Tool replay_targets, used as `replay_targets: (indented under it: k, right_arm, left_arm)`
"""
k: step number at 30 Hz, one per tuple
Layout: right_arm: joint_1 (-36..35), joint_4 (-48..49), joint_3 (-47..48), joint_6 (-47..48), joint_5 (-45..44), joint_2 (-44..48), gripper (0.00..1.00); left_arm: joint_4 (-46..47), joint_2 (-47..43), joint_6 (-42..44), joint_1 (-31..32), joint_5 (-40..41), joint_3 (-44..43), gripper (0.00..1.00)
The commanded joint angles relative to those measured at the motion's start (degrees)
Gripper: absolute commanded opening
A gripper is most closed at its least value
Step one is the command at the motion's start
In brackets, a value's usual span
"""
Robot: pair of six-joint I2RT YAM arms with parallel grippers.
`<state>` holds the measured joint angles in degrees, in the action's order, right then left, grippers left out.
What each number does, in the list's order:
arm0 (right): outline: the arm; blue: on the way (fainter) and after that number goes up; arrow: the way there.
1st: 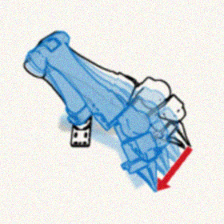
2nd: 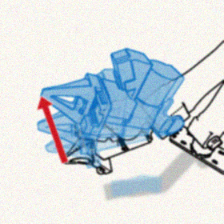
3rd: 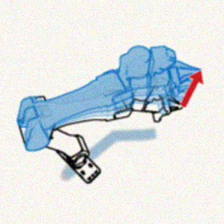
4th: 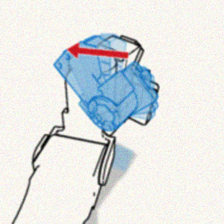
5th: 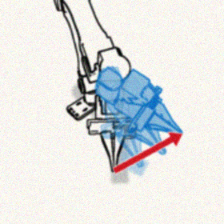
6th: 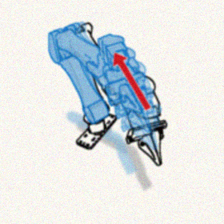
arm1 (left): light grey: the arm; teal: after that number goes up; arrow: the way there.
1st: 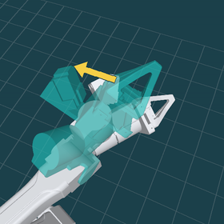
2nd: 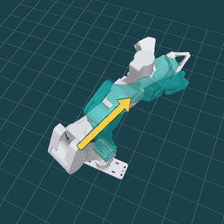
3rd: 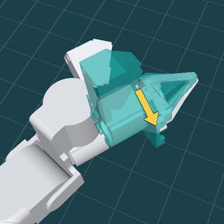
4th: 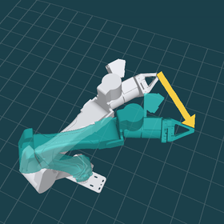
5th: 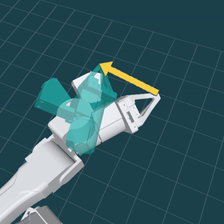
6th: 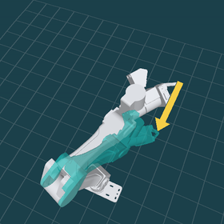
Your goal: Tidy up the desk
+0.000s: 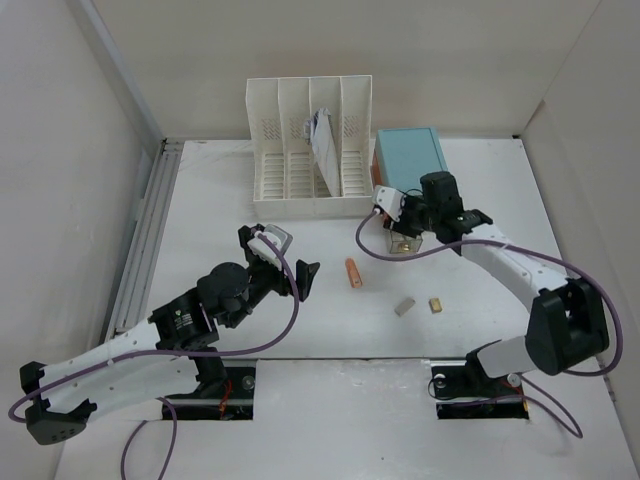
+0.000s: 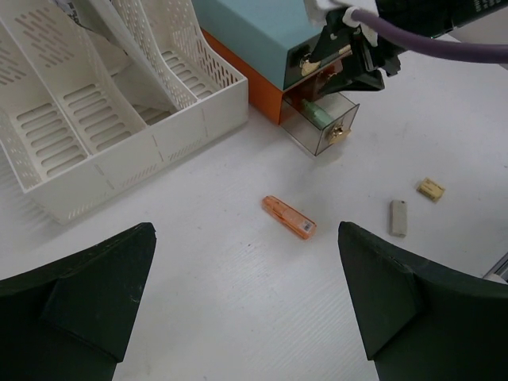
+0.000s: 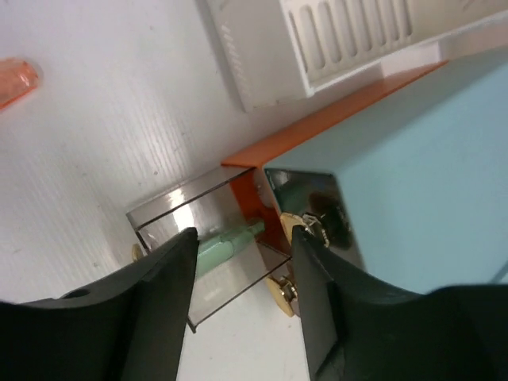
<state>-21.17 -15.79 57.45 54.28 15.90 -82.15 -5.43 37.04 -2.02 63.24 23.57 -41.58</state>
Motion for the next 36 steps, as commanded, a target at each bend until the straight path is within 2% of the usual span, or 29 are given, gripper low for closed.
replay_targets:
  k: [1,4,5,9,12,13,14,15,17,18,24,31,36]
  right_arm:
    - [-3.95,-1.84,2.23,-3.56,5.96,3.58,0.47]
    - [-9.05,-5.91,2.84,-5.23,8.88,2.53,0.08]
    - [-13.33,-7.14,2.84,-5.85,8.88,1.56,0.04]
    - [-17.15,-14.07,6.96,-11.82,12.74,-7.39,0.04]
    - [-18.03,-12.60,7.50,-20.87,12.14,-11.54,0.09]
    - [-18.03,-11.73,7.50,-21.58,12.92,-11.54,0.18]
    - [-18.03,-10.33,6.02,-24.54,12.93,-11.54,0.39]
    - [-18.03,-8.48,5.40,-25.79,11.88,-10.85,0.50]
    - [-18.03,-7.94,4.87,-27.55,11.00,-10.22,0.70]
    - [-18.03,-7.94,4.86,-28.08,9.69,-10.22,0.74]
    - [-18.55,-6.37,4.08,-35.71,5.38,-10.75,0.73]
    - [-19.09,-2.40,3.45,-45.82,-2.36,-12.60,0.63]
    - [-19.09,-1.35,4.78,-47.60,-3.95,-16.55,0.61]
  left_arm:
    - [2.18,-0.30,-0.79,-0.14,0.50,0.36,1.00]
    - [2.18,0.23,-0.79,-0.14,1.56,0.36,1.00]
    - [2.18,0.23,-0.79,-0.14,1.56,0.36,1.00]
    - [2.18,0.76,-1.32,-0.14,1.56,0.36,1.00]
    - [2.18,0.76,-1.32,-0.14,2.09,0.36,1.00]
    - [2.18,0.76,-1.32,-0.14,2.09,0.36,1.00]
    - [2.18,0.76,-1.32,-0.14,2.09,0.36,1.00]
    - [2.18,0.76,-1.32,-0.14,2.09,0.36,1.00]
    - [2.18,0.76,-1.32,-0.14,2.09,0.36,1.00]
    - [2.18,0.76,-1.32,-0.14,2.09,0.36,1.00]
    - [2.18,0.76,-1.32,-0.14,1.56,0.36,1.00]
    - [2.18,-0.30,-1.32,-0.14,1.56,0.36,1.00]
    - [2.18,-0.83,-1.32,-0.14,1.04,0.36,1.00]
